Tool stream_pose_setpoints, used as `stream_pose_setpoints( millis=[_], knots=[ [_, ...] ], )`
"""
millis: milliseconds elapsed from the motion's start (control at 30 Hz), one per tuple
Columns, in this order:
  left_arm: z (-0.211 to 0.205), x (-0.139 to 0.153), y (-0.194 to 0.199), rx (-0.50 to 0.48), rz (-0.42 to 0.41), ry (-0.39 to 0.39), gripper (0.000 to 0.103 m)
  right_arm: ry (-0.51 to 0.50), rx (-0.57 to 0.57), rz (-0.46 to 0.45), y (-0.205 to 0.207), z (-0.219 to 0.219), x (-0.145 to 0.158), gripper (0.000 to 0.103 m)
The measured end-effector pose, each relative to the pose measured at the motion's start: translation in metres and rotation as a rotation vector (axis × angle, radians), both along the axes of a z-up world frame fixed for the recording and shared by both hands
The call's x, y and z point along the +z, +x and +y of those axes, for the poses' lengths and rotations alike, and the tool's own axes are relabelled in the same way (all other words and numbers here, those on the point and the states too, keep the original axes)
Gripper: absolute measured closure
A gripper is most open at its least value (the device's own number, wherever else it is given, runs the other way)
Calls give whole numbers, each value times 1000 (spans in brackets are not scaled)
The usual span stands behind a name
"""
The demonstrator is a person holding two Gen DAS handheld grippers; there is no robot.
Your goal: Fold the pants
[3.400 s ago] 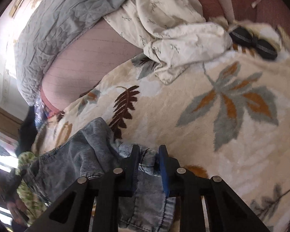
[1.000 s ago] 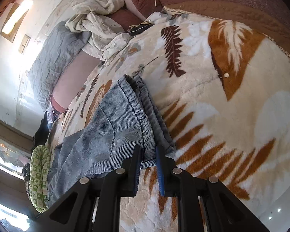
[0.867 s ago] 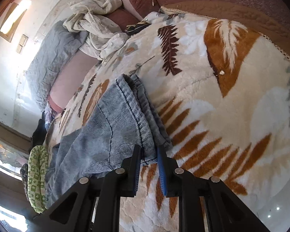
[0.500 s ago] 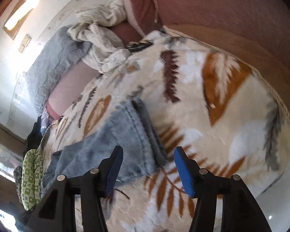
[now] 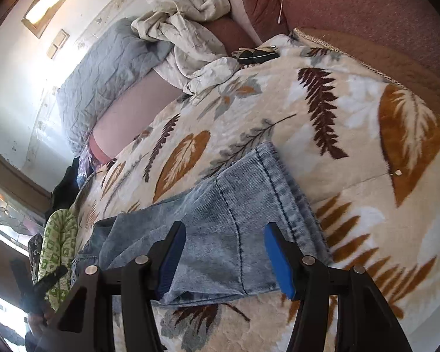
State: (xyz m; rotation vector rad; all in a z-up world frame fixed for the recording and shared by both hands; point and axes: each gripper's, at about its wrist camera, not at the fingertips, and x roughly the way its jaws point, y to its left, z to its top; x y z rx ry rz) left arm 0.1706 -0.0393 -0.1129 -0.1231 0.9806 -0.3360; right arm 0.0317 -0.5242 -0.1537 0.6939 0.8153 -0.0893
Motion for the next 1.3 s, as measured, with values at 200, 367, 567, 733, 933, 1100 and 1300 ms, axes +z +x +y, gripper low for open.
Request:
stream_pose_setpoints(
  millis=[200,367,567,733,933,1100,1300],
  knots=[
    [-40,-10,43,-48,-18,45,58,-7,4,2,12,-4,1,44],
    [-79,-30,67,-140,-47,211,58,-6,-7,2,25,-21,9,44],
    [-98,-38,80,-207,-62,297,58,-34,-12,43,56,-44,18,40],
    [-81,-20,52,-187,-52,170,58,-86,55,22,64,-22,32,40],
    [-35,-22,-13,-136,0,125,56,-97,224,87,55,38,14,40],
    [2,-25,-51,-52,20,85,56,-159,326,140,63,92,-8,40],
    [31,-51,-38,72,76,155,56,-305,393,270,79,136,-36,40]
  ],
)
